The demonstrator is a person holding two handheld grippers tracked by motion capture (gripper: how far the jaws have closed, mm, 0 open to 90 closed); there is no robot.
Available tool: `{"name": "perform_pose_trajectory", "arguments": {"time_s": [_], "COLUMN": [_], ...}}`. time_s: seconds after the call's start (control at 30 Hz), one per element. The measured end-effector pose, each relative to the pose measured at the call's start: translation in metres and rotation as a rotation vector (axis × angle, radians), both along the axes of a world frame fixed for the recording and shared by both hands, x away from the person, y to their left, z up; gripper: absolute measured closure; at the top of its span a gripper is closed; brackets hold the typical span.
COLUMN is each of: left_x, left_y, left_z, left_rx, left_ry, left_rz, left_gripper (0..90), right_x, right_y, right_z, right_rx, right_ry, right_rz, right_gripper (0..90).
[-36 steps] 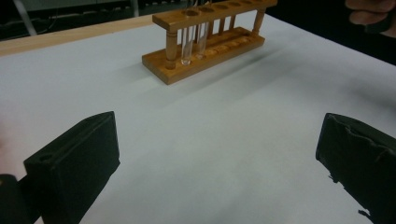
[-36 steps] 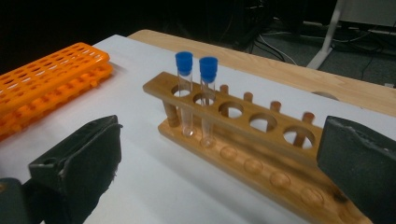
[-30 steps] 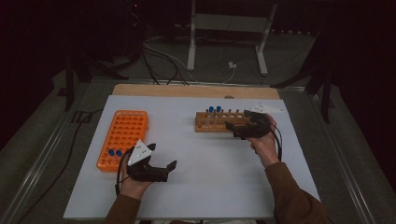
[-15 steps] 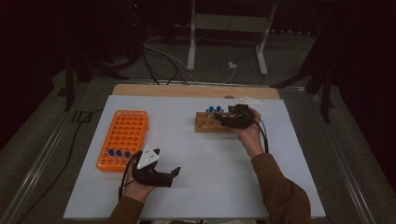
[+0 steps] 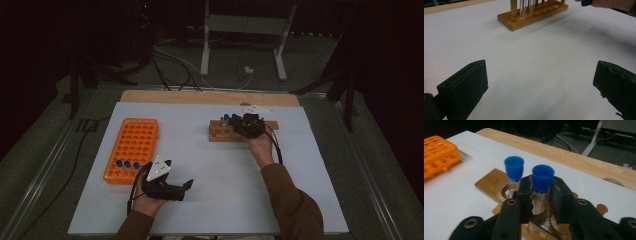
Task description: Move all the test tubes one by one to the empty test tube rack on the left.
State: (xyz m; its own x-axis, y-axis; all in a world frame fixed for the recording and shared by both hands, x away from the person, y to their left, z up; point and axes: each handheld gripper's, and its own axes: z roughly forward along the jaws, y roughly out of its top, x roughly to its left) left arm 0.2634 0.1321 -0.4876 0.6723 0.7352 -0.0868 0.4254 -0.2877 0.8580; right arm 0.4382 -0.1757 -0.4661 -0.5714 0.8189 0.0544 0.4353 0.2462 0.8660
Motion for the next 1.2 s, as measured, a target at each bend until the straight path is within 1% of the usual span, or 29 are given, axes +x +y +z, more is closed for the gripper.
{"name": "perform_pose_trajectory", "arguments": {"time_s": [0.07, 0.13, 0.27, 0.3, 0.43, 0.57, 0.73, 0.87, 0.97, 1.07, 1.2], "left_x": [0.0, 0.0, 0.0, 0.001, 0.001, 0.001, 0.001, 0.001, 0.001, 0.001, 0.002], "left_y": [0.0, 0.0, 0.001, 0.001, 0.001, 0.001, 0.0, -0.001, -0.002, -0.002, -0.002], "left_z": [0.0, 0.0, 0.0, -0.001, -0.001, -0.001, -0.002, -0.003, -0.003, -0.004, -0.004], "left_rx": [-0.001, -0.005, -0.009, -0.009, -0.008, -0.009, -0.009, -0.006, -0.009, -0.018, -0.022], "left_ry": [0.001, 0.002, 0.003, 0.002, 0.005, 0.007, 0.006, 0.008, 0.011, 0.018, 0.013], "left_rz": [0.001, 0.0, -0.001, -0.001, 0.001, 0.0, -0.006, -0.006, -0.007, -0.007, 0.001], "left_gripper": [0.6, 0.6, 0.6, 0.6, 0.6, 0.6, 0.6, 0.6, 0.6, 0.6, 0.6], "right_x": [-0.002, -0.003, -0.005, -0.005, -0.006, -0.008, -0.012, -0.015, -0.017, -0.019, -0.025], "right_y": [0.001, 0.002, 0.004, 0.004, 0.002, -0.002, -0.009, -0.015, -0.019, -0.022, -0.027], "right_z": [-0.001, -0.001, 0.0, 0.001, 0.004, 0.011, 0.024, 0.037, 0.044, 0.048, 0.053], "right_rx": [-0.007, -0.001, -0.022, -0.021, 0.0, 0.016, 0.061, 0.081, 0.111, 0.118, 0.135], "right_ry": [-0.01, -0.007, -0.011, -0.01, -0.018, -0.038, -0.065, -0.095, -0.101, -0.107, -0.106], "right_rz": [0.002, 0.007, 0.009, 0.013, 0.011, 0.006, -0.004, -0.005, -0.011, -0.008, -0.01], "right_gripper": [75.3, 75.8, 76.3, 76.4, 76.4, 76.4, 76.4, 76.5, 76.5, 76.5, 76.5]}}
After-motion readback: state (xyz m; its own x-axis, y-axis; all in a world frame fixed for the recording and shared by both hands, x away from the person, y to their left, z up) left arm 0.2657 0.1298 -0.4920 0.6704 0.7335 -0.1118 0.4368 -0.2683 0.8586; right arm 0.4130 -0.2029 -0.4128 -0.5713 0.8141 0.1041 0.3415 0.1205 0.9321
